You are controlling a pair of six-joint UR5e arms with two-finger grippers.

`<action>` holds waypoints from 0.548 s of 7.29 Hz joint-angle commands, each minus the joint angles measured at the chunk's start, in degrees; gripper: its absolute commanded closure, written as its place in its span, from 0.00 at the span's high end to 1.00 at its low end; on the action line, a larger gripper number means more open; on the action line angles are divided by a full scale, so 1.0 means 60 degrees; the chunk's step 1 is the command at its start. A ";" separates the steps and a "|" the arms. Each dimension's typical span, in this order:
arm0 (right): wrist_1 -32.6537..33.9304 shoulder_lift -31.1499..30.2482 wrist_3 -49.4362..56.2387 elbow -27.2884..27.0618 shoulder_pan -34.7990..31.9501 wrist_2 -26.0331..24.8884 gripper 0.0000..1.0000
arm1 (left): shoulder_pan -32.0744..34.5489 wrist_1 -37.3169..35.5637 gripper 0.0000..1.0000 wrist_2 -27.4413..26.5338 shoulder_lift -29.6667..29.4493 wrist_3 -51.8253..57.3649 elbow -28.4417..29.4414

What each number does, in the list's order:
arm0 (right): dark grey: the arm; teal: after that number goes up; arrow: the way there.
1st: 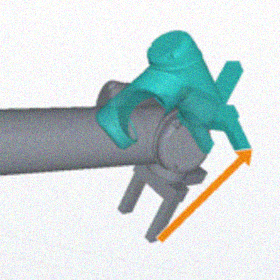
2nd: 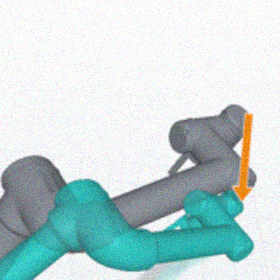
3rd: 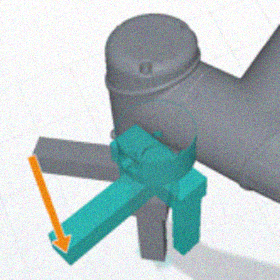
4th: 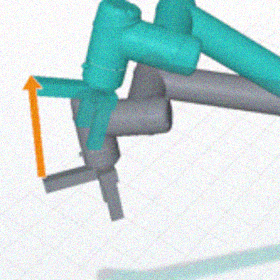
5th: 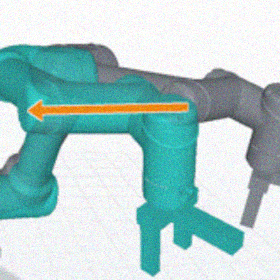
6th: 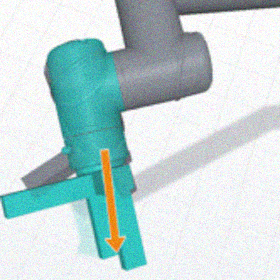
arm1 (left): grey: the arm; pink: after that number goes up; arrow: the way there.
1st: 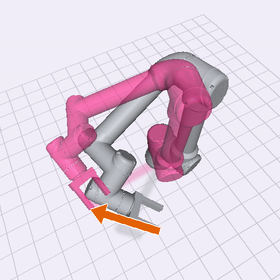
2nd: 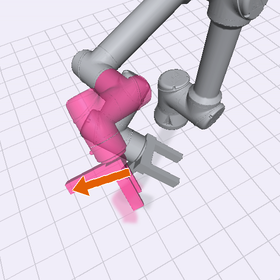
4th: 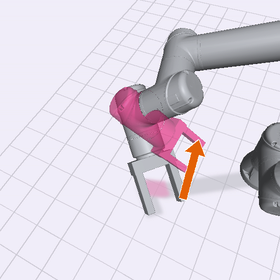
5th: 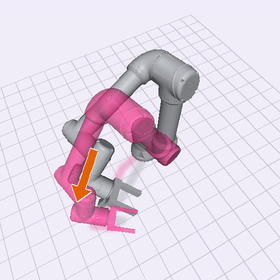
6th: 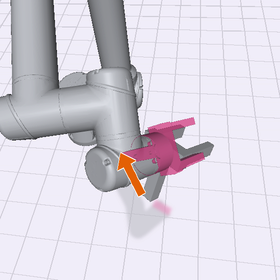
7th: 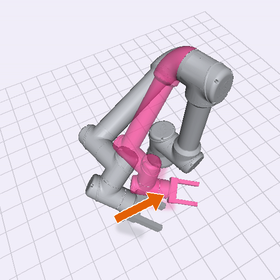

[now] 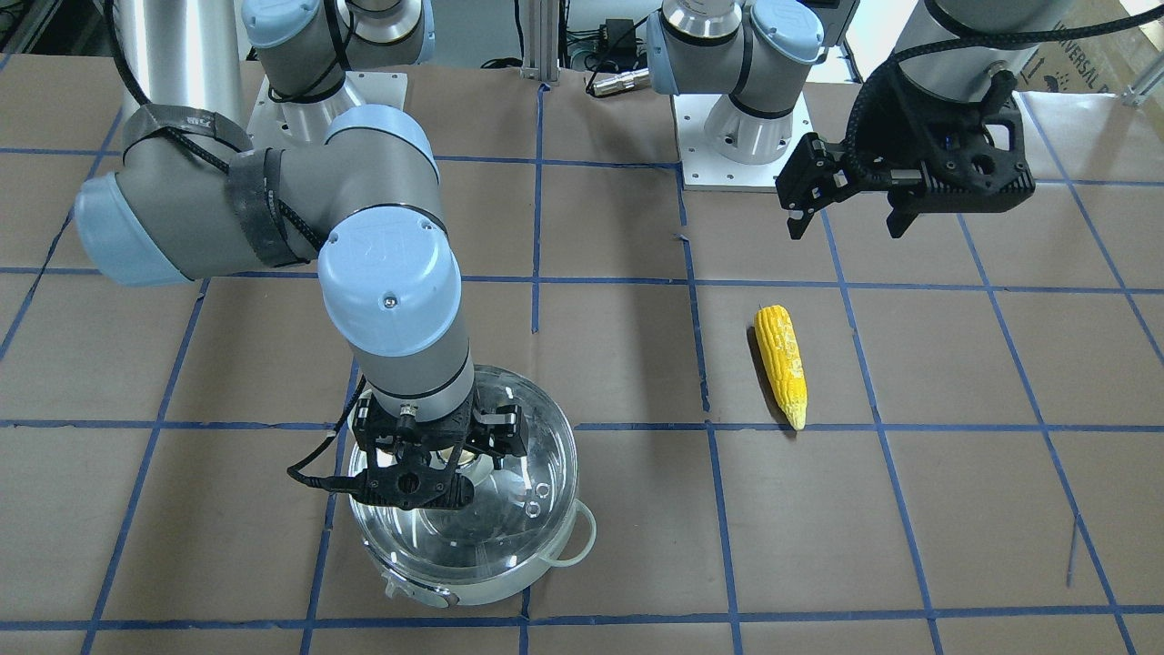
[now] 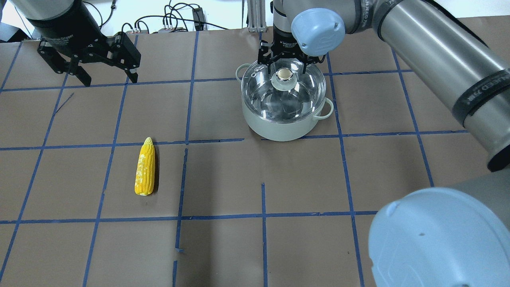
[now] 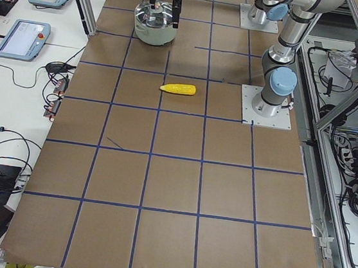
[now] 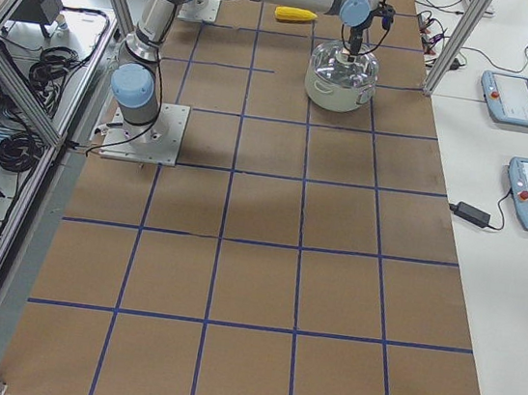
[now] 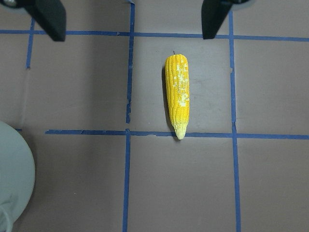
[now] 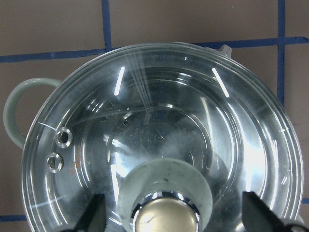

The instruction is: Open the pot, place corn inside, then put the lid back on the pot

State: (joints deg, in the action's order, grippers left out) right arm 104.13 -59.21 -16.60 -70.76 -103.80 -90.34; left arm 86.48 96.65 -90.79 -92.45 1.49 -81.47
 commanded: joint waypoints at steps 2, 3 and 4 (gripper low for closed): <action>0.0032 0.0024 -0.0017 -0.0029 0.0001 0.0027 0.81 | 0.0000 -0.0010 1.00 0.0000 0.0012 0.0000 0.0000; 0.0018 0.0024 -0.0017 -0.0029 -0.0014 0.0013 0.71 | 0.0000 0.0004 1.00 0.0000 -0.0002 0.0000 0.0000; -0.0055 0.0024 -0.0032 -0.0029 -0.0014 0.0013 0.59 | 0.0000 -0.0010 1.00 0.0000 -0.0002 0.0000 0.0000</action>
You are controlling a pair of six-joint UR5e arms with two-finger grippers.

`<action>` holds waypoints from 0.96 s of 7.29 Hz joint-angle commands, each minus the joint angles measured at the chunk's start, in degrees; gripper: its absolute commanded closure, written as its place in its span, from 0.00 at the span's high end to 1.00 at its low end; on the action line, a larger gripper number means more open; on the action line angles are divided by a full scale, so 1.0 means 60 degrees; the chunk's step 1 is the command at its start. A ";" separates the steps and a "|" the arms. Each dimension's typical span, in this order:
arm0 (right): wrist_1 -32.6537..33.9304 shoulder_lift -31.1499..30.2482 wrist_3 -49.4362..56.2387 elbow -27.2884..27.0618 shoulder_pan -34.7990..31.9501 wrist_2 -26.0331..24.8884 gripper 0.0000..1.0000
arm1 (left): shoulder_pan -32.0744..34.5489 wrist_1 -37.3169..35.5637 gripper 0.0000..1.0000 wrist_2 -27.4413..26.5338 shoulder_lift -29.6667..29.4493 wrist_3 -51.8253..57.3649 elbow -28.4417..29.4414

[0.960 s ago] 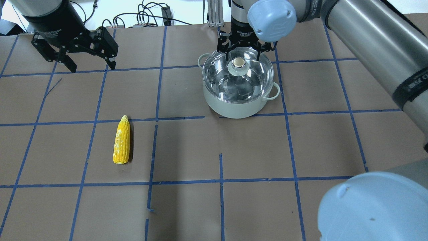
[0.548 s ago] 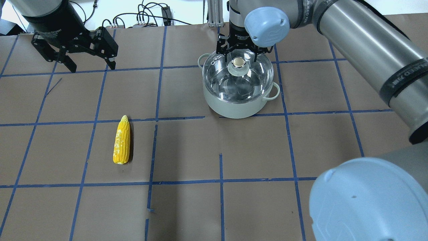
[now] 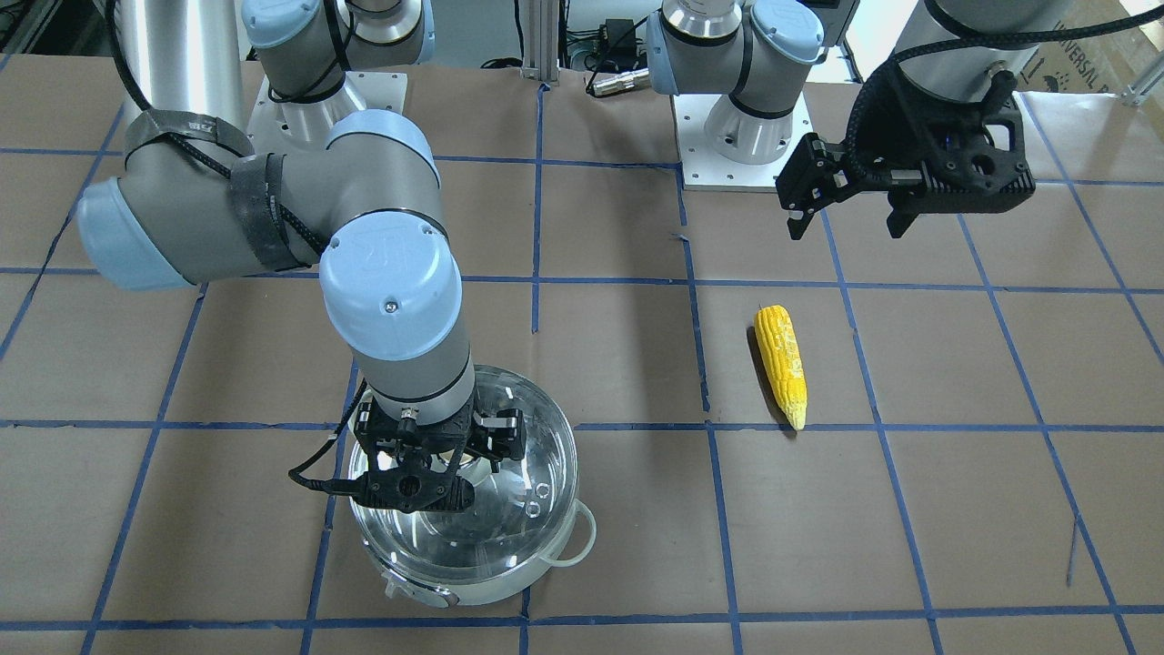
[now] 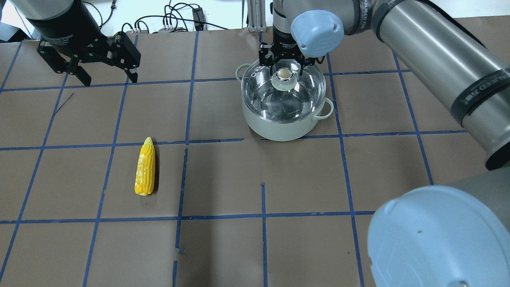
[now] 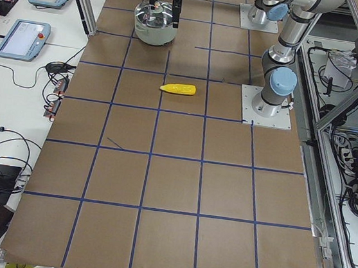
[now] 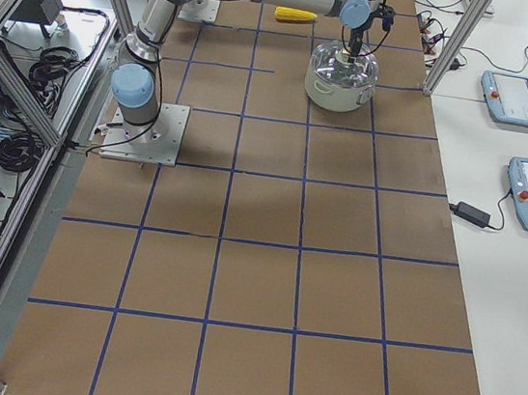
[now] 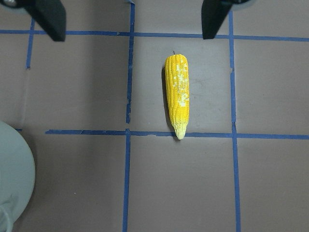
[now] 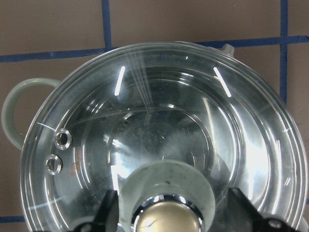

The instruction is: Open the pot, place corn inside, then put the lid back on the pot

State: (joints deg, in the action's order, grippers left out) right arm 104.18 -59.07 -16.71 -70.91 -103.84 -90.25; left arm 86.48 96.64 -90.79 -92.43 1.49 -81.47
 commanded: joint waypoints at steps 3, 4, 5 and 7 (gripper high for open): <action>-0.0136 -0.0014 0.0002 0.0055 -0.0022 -0.0003 0.40 | 0.0000 -0.0008 1.00 0.0000 -0.0004 0.0000 0.0000; -0.0223 -0.0028 -0.0012 0.0084 -0.0036 0.0012 0.38 | 0.0000 -0.0008 1.00 0.0000 -0.0004 0.0000 0.0000; -0.0558 -0.0057 -0.0012 0.0273 -0.0022 0.0012 0.38 | 0.0000 0.0007 1.00 0.0000 0.0010 0.0029 0.0000; -0.2032 -0.0232 0.0017 0.1324 0.0036 0.0012 0.38 | 0.0000 0.0007 1.00 -0.0029 0.0010 0.0059 0.0015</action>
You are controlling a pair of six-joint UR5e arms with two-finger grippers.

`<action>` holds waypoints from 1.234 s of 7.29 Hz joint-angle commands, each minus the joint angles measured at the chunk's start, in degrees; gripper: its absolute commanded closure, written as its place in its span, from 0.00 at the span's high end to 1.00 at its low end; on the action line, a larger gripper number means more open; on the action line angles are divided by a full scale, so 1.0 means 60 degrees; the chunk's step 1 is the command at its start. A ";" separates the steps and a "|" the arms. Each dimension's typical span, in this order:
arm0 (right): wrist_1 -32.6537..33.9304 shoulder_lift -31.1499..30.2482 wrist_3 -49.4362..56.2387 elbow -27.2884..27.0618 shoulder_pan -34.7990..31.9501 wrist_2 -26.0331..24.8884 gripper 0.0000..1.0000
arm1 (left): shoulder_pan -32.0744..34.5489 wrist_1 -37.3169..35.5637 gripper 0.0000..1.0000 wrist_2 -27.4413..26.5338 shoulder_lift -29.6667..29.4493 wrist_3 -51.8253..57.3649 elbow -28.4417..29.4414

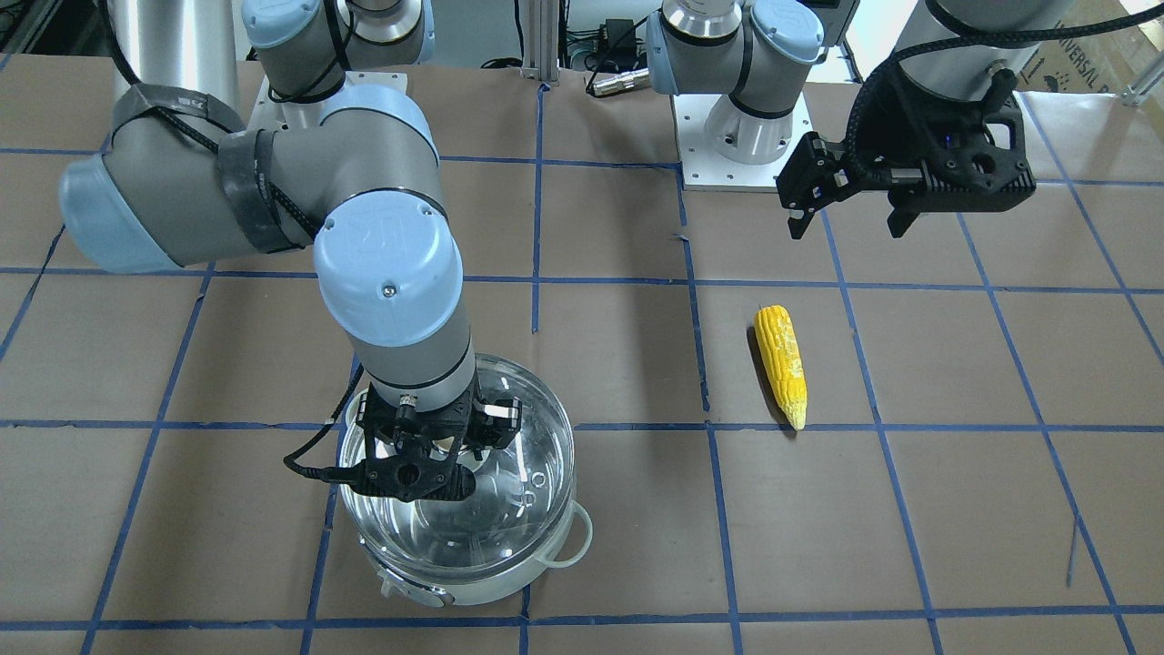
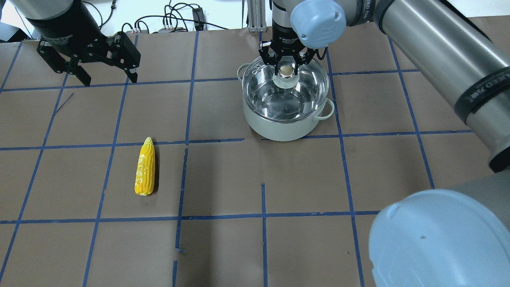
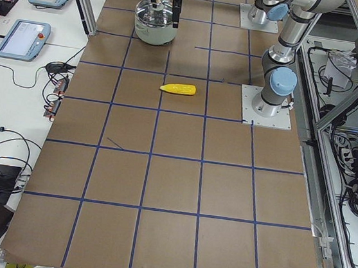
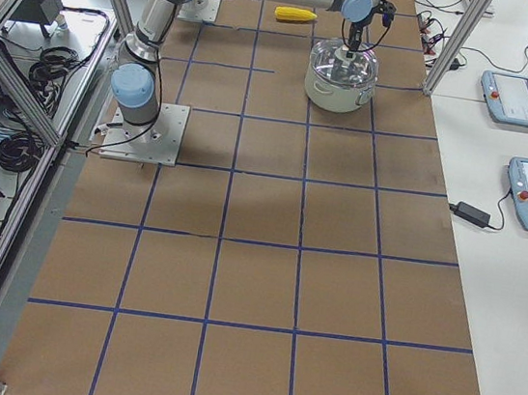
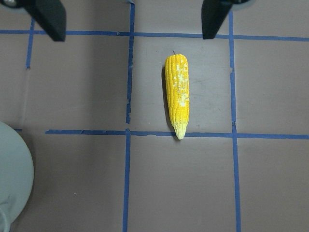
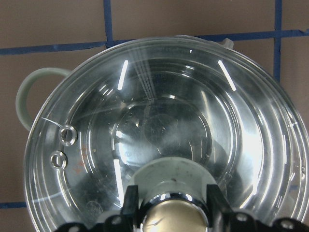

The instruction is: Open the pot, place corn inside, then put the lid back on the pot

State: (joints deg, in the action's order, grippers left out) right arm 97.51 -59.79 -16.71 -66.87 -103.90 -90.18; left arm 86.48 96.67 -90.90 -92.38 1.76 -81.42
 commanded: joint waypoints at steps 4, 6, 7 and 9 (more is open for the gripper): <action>-0.3677 -0.1777 0.1255 0.1492 0.1417 -0.0014 0.38 | -0.0320 -0.0026 1.00 0.0048 -0.0130 0.0988 -0.0737; -0.4558 -0.2512 0.2503 0.1332 0.2502 -0.0014 0.36 | -0.1241 -0.1148 1.00 0.0136 -0.0116 0.2002 -0.2432; -0.4562 -0.2588 0.2681 0.0852 0.2667 -0.0029 0.36 | -0.1564 -0.2112 1.00 0.0122 -0.0159 0.2586 -0.3427; -0.4532 -0.3099 0.2770 0.0394 0.2697 -0.0131 0.36 | -0.1830 -0.4758 1.00 0.0136 -0.0363 0.2695 -0.5507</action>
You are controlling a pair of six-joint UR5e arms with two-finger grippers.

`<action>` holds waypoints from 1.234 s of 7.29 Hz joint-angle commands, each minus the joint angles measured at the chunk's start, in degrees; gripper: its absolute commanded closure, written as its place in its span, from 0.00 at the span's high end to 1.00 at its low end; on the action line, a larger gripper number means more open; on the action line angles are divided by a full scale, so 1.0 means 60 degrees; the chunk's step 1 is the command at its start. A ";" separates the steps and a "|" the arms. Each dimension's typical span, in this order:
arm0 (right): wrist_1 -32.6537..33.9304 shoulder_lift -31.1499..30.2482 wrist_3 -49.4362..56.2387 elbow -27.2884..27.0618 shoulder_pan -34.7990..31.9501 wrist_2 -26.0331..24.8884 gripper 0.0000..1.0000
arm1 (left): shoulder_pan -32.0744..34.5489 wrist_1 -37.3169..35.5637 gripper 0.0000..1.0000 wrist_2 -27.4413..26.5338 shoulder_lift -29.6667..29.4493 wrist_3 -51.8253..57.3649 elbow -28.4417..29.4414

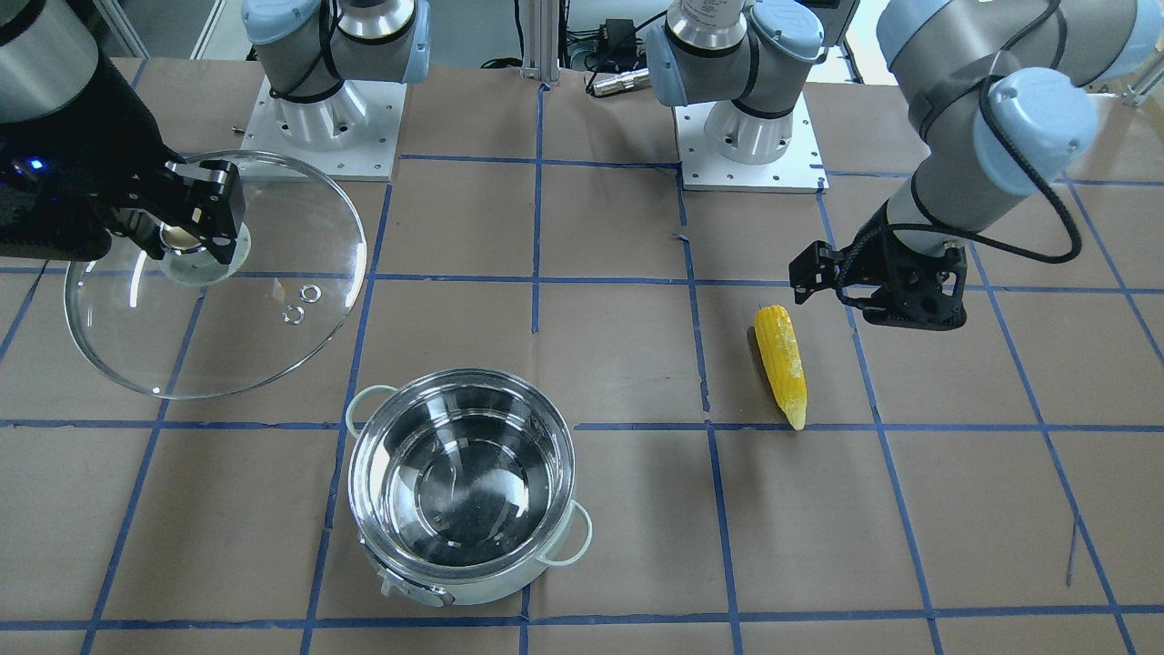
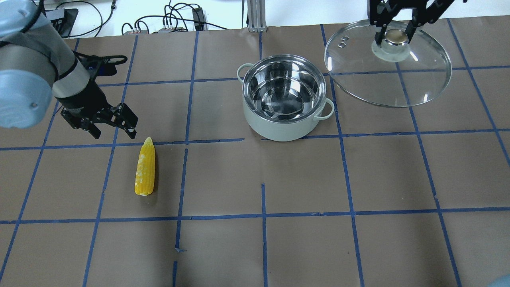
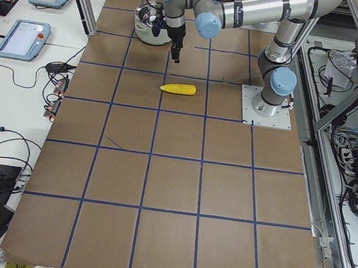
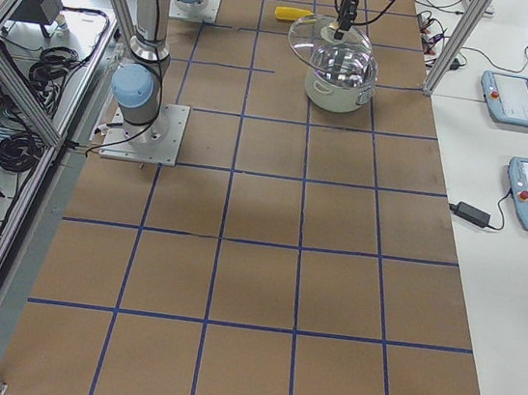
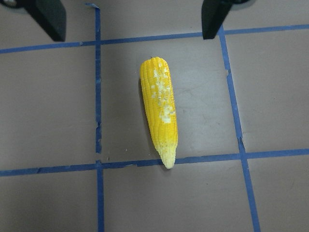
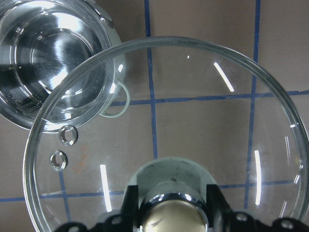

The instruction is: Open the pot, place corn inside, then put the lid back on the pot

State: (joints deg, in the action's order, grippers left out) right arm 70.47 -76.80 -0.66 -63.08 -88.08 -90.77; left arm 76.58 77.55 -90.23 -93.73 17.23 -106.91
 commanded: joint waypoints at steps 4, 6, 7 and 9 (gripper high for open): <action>0.0076 -0.0340 0.0095 -0.0502 0.0061 0.0011 0.36 | -0.0048 -0.3577 1.00 0.0038 -0.1575 0.0058 -0.2309; 0.0062 -0.0355 0.0095 -0.0502 0.0032 0.0069 0.36 | -0.0048 -0.3652 0.83 0.0038 -0.1649 0.0116 -0.2324; 0.0062 -0.0340 0.0095 -0.0502 0.0031 0.0069 0.36 | -0.0091 -0.3666 0.55 0.0052 -0.1678 0.0174 -0.2338; 0.0062 -0.0355 0.0095 -0.0488 0.0046 0.0069 0.36 | -0.0106 -0.3681 0.12 0.0081 -0.1737 0.0409 -0.2280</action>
State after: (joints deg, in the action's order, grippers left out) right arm 70.84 -78.89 -0.09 -66.04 -87.87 -90.36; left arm 76.00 55.54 -89.88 -104.03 19.03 -120.79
